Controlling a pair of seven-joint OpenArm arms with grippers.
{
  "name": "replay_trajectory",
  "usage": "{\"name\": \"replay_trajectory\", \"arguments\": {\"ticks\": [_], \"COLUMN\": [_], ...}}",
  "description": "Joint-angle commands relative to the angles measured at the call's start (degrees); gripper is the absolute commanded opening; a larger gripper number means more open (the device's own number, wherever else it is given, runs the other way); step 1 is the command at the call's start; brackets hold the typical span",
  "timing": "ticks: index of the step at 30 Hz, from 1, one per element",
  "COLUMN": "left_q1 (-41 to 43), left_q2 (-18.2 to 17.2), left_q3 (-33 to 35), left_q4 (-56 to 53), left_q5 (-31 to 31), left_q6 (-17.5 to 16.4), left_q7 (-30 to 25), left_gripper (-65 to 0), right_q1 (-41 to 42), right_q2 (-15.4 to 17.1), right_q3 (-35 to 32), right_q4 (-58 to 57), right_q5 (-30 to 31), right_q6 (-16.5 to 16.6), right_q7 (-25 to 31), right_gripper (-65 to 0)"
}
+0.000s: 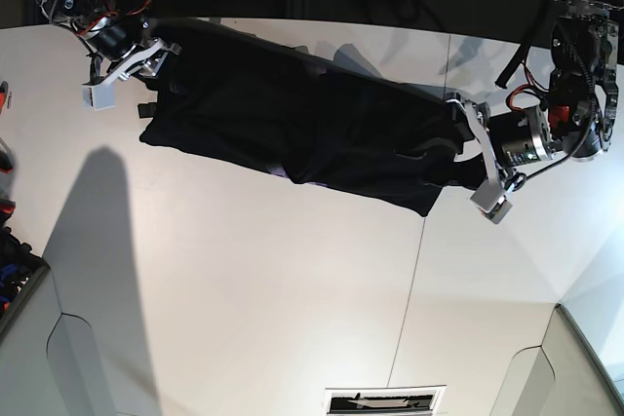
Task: Layout the t-shirt on the table in an organized manner, then fold the t-shirt properly
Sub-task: 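Fold the strip end with the left gripper toward the right gripper, then fold the strip again with the right gripper toward the left gripper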
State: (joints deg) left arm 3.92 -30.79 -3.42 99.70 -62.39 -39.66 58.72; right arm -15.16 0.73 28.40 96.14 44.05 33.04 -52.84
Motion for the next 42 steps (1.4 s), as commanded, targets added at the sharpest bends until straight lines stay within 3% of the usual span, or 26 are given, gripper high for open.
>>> {"name": "replay_trajectory", "arguments": {"ticks": [1,12,14,16,22,29,35,37,42], "left_q1": [-0.9,-0.81,-0.7,-0.7,-0.74,1.66,6.14,8.02,11.72], "left_q2": [-1.05,-5.27,-5.95,-6.58,-9.55,-13.29,-12.9,-12.2,-9.7], "left_q3": [-0.42,-0.42,-0.42,-0.42,-0.74,-4.7,-5.4,-5.4,-5.38], "left_q4": [1.14,1.16,1.16,1.16,1.16,1.09,1.09,1.09,0.7], "left_q5": [-1.7,-1.53,-1.18,-1.18,-0.39,0.46,0.39,0.26,0.74], "left_q6": [-0.34,-0.34,-0.34,-0.34,-0.34,-0.34,-0.34,-0.34,-0.34], "left_q7": [-0.96,-0.13,-0.11,0.26,0.26,0.24,0.22,-0.07,-0.46], "left_gripper": [-23.8,-23.8,-23.8,-23.8,-23.8,-23.8,-23.8,-23.8,-23.8], "right_q1": [0.87,7.54,8.04,8.2,8.61,10.32,12.76,13.68,16.15], "right_q2": [0.02,0.04,0.04,0.13,1.6,10.73,19.17,21.29,21.97], "right_q3": [-0.07,-0.59,-0.59,-0.59,-0.24,6.56,11.56,11.76,11.06], "right_q4": [0.09,-9.64,-9.9,-9.9,-9.73,-9.62,-9.38,-8.72,-2.03], "right_q5": [0.2,0.7,0.96,0.92,0.74,2.25,5.25,8.72,10.6], "right_q6": [0.15,0.2,0.2,0.2,0.15,-0.04,-0.02,0.0,0.22], "right_q7": [0.33,0.33,0.31,0.31,0.31,0.07,-2.97,-4.81,-6.97], "right_gripper": [-30.2,-32.1,-44.5,-65.0,-65.0,-65.0,-65.0,-65.0,-65.0]}}
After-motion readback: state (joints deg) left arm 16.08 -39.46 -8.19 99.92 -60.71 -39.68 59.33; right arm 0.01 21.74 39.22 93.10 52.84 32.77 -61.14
